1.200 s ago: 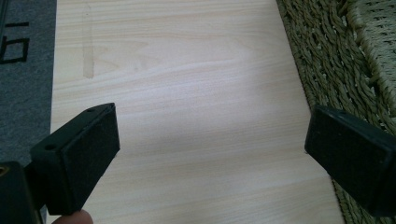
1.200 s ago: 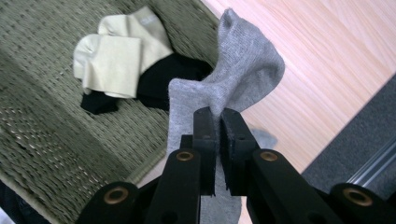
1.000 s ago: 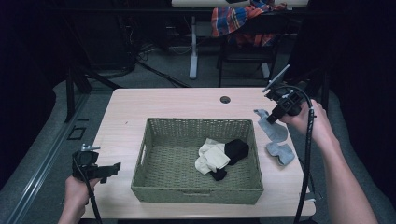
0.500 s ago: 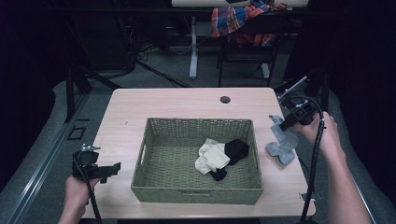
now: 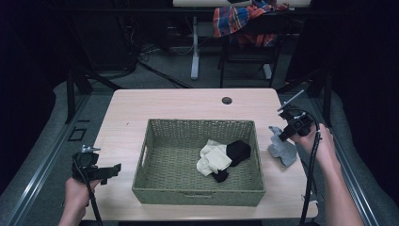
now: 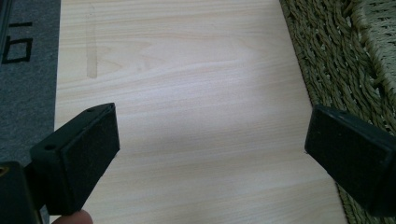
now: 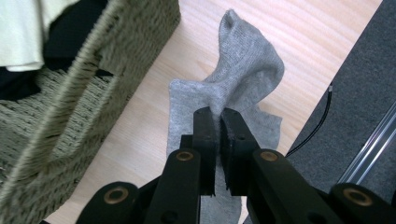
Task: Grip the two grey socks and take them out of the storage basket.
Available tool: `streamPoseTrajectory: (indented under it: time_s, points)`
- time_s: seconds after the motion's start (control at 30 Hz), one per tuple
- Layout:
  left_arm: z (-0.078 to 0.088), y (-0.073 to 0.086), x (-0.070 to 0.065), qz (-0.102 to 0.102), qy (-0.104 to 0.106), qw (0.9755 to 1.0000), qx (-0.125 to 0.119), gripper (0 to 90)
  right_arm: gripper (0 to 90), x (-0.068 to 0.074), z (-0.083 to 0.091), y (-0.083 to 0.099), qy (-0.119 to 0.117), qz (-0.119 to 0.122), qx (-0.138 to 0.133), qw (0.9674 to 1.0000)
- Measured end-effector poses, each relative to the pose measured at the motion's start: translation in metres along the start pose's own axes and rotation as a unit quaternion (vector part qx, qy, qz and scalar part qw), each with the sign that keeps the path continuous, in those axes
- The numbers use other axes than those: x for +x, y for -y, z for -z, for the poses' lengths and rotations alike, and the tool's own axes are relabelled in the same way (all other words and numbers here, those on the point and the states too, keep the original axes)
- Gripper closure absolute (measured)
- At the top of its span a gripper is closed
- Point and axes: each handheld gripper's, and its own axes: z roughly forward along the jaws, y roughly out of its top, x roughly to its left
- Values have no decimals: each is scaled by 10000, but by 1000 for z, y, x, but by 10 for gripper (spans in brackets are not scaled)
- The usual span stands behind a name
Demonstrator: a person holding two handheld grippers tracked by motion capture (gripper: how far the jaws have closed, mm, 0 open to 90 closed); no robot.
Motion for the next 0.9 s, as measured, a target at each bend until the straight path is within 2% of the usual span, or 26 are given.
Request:
streamPoseTrajectory:
  time_s: [0.03, 0.1, 0.13, 0.2, 0.23, 0.27, 0.43, 0.5, 0.63, 0.73, 0.9]
  points:
    - [0, 0, 0, -12, -3, 10000, 3, 32, 858, -2, -3, 2, 27, -10, 56, 10000]
    - [-1, 0, 0, -4, 2, 10000, 20, 32, 858, -4, -7, 6, 17, -157, -32, 9999]
    - [-1, 0, 0, -13, -3, 10000, 20, 32, 858, -6, -8, 7, -1, -93, 48, 9999]
    - [-1, -1, -1, -14, 0, 10000, 24, 32, 857, -7, -11, 9, 10, -140, 1, 9999]
    - [-1, -1, -1, -39, -8, 10000, 19, 32, 858, -9, -15, 10, 20, -119, 90, 9999]
    - [-1, -1, 0, -31, -8, 10000, 11, 32, 858, -10, -17, 11, 34, -192, 28, 9998]
    - [0, -1, 1, -17, -7, 10000, 10, 32, 858, -14, -30, 13, -14, -220, 63, 9997]
    - [-1, -1, 1, -33, 3, 10000, -1, 32, 857, -14, -38, 15, -28, -323, 7, 9995]
    - [-2, -2, -1, -75, 30, 10000, 8, 32, 857, -14, -49, 15, -64, -213, 173, 9996]
    - [-2, -2, -1, -77, 42, 10000, 11, 32, 856, -13, -58, 15, -86, -313, 61, 9995]
    - [-2, -2, -1, -65, 30, 10000, -5, 32, 849, -15, -66, 16, -61, -327, 91, 9994]
